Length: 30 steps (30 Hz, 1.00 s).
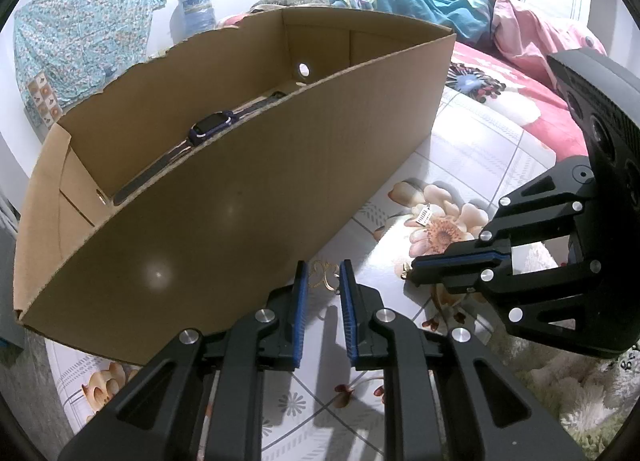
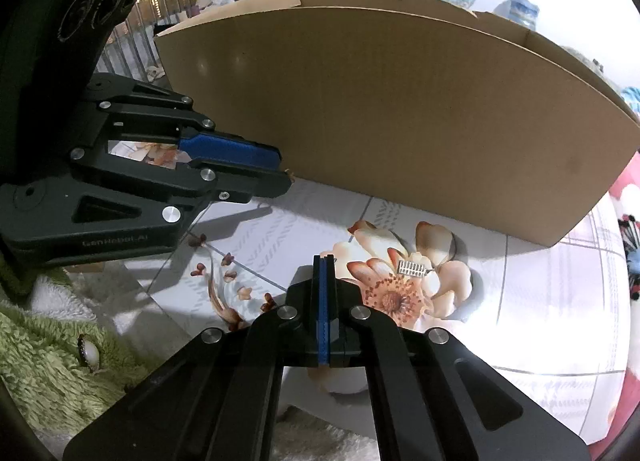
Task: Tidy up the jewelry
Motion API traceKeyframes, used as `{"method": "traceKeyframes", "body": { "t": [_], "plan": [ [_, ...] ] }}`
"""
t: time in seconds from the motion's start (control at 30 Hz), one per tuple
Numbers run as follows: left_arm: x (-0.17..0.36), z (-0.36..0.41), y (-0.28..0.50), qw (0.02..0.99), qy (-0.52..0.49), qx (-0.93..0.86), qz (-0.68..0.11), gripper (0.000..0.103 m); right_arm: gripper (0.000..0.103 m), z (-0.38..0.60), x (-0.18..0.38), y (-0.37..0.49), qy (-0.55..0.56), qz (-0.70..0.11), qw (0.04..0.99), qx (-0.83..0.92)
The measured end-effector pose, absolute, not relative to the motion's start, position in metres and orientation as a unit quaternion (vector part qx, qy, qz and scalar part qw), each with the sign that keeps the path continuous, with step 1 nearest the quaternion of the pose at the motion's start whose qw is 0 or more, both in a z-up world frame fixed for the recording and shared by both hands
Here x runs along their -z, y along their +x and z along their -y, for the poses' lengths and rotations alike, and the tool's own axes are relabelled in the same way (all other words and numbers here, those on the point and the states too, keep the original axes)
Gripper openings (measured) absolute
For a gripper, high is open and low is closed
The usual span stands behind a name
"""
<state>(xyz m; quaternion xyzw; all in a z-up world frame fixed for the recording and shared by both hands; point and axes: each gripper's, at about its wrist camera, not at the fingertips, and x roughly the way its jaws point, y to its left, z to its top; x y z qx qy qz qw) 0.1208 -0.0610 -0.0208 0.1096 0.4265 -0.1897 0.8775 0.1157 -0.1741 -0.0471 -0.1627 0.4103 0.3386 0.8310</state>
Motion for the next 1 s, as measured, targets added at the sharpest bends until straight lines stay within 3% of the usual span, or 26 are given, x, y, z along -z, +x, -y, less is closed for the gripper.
{"method": "traceKeyframes", "body": {
  "t": [0.27, 0.33, 0.4, 0.43, 0.53, 0.63, 0.7, 1.0],
  "plan": [
    [0.02, 0.06, 0.12, 0.878, 0.109, 0.19, -0.425, 0.015, 0.0, 0.185, 0.046, 0.117, -0.148, -0.412, 0.834, -0.336],
    [0.02, 0.06, 0.119, 0.879, 0.109, 0.191, -0.424, 0.015, 0.005, 0.187, 0.045, 0.12, -0.138, -0.414, 0.837, -0.332],
    [0.019, 0.06, 0.119, 0.879, 0.109, 0.191, -0.423, 0.015, 0.026, 0.187, 0.043, 0.121, -0.14, -0.409, 0.84, -0.327],
    [0.019, 0.06, 0.119, 0.879, 0.109, 0.191, -0.422, 0.015, 0.029, 0.185, 0.042, 0.122, -0.142, -0.407, 0.841, -0.328],
    [0.018, 0.059, 0.118, 0.879, 0.109, 0.19, -0.422, 0.015, 0.028, 0.18, 0.046, 0.122, -0.151, -0.406, 0.84, -0.327],
    [0.018, 0.059, 0.119, 0.88, 0.108, 0.19, -0.422, 0.015, 0.02, 0.176, 0.051, 0.122, -0.168, -0.404, 0.841, -0.318],
    [0.018, 0.06, 0.119, 0.879, 0.108, 0.19, -0.423, 0.015, 0.005, 0.177, 0.052, 0.123, -0.164, -0.406, 0.841, -0.318],
    [0.018, 0.058, 0.119, 0.879, 0.108, 0.19, -0.423, 0.015, 0.004, 0.187, 0.053, 0.129, -0.15, -0.407, 0.843, -0.318]
  ]
}}
